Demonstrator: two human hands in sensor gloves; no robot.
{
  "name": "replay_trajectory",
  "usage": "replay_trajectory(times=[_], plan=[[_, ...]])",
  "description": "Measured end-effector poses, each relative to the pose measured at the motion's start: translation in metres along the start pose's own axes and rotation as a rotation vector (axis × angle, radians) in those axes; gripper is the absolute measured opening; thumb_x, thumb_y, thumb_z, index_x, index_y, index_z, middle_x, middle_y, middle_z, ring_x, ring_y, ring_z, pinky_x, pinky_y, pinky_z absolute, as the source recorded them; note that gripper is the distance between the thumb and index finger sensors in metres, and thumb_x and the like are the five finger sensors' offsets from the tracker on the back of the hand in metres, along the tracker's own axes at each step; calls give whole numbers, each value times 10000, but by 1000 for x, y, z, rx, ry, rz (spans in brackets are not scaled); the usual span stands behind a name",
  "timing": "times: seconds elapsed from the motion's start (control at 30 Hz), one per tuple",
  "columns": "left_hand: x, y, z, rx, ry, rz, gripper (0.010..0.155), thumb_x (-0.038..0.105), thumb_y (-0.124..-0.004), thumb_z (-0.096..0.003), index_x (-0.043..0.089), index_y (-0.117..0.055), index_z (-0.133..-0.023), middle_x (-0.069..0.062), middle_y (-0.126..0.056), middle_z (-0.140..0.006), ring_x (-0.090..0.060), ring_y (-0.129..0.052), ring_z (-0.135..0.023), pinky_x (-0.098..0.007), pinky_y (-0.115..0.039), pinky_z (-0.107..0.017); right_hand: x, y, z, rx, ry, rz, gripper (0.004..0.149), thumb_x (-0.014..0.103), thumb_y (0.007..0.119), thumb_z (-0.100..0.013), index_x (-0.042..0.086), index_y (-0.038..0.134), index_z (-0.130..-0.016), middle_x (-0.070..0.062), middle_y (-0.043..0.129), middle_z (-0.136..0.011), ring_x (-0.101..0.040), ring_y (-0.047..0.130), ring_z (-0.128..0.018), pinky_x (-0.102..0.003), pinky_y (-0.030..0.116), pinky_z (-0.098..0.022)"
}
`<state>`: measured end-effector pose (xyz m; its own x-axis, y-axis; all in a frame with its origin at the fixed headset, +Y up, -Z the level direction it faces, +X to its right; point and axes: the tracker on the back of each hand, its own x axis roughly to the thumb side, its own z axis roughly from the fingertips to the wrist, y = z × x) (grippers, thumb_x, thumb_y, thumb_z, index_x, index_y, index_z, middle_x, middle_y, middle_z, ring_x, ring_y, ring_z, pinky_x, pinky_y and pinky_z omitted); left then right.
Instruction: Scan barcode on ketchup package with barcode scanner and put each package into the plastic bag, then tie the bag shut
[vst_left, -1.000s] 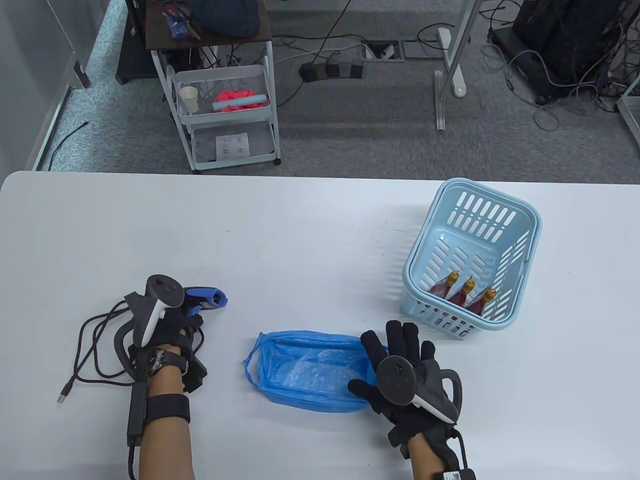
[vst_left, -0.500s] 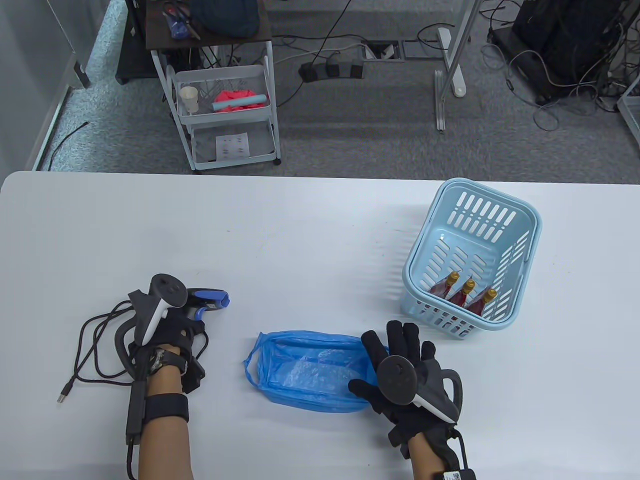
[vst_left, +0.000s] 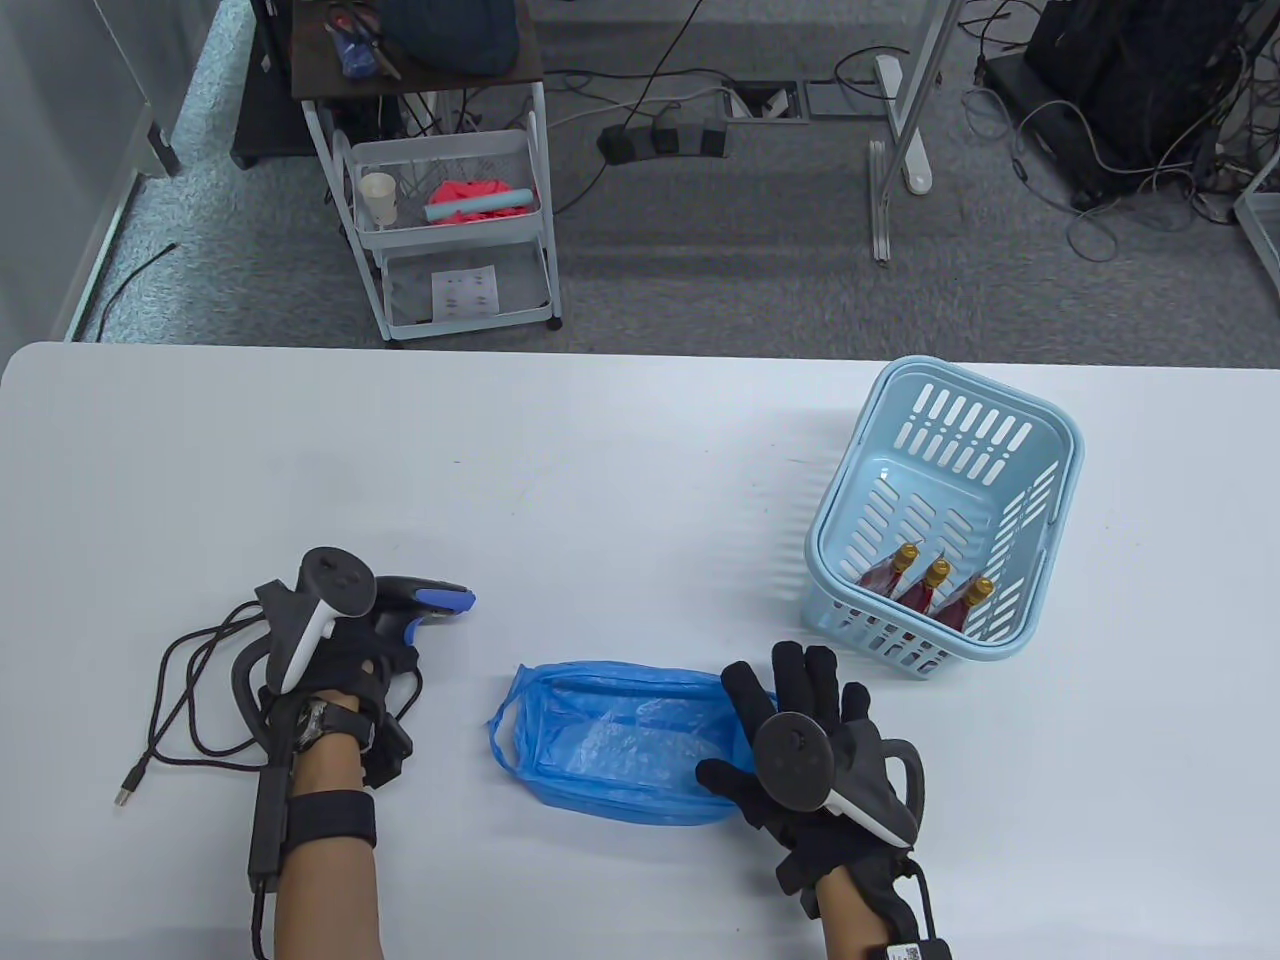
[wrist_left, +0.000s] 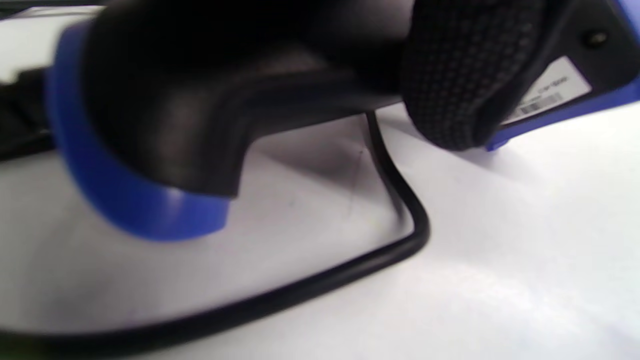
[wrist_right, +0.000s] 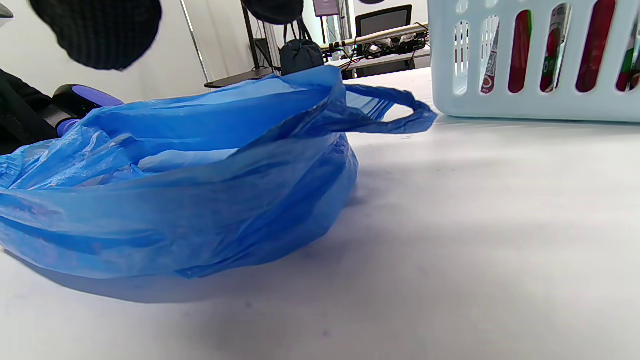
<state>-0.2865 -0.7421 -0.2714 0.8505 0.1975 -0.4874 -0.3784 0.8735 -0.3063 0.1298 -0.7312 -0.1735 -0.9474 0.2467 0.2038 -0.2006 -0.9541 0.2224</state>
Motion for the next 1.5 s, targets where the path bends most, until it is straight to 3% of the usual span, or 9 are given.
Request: replay_trajectory(times=[0.53,0.63,0.8,1.07,1.5], plan=[[21,-3,5,-65,-39,-58,592,590,-924,-328,281,-776,-812,36,-778,-841,-313,-889,-750,-506,-762,-612,1,1,0,8,3,7,879,642,705,-478,238,329,-1163,-236,150,-1194,-507,124,-1072,-743,205,-727],[24,-6,5,-109,-41,-65,587,594,-907,-349,281,-770,-826,26,-778,-857,-330,-884,-766,-512,-754,-618,1,1,0,11,4,9,881,642,705,-478,238,328,-1164,-238,151,-1193,-507,124,-1072,-743,205,-727],[24,-16,2,-225,-68,-13,605,606,-811,-439,300,-764,-959,-21,-776,-909,-357,-870,-790,-523,-736,-633,1,1,0,12,6,12,880,642,706,-477,238,330,-1163,-237,149,-1193,-506,124,-1072,-743,205,-727],[21,-7,13,-147,-130,62,600,573,-829,-439,294,-774,-967,-16,-769,-908,-356,-868,-788,-522,-737,-632,2,1,0,16,4,17,882,642,706,-477,237,329,-1164,-237,150,-1194,-508,123,-1071,-743,203,-726],[5,15,51,-49,-311,287,573,505,-875,-437,253,-798,-945,-20,-724,-943,-361,-834,-841,-542,-716,-656,5,2,0,15,1,38,881,642,705,-477,237,329,-1163,-238,151,-1193,-508,122,-1071,-744,203,-725]])
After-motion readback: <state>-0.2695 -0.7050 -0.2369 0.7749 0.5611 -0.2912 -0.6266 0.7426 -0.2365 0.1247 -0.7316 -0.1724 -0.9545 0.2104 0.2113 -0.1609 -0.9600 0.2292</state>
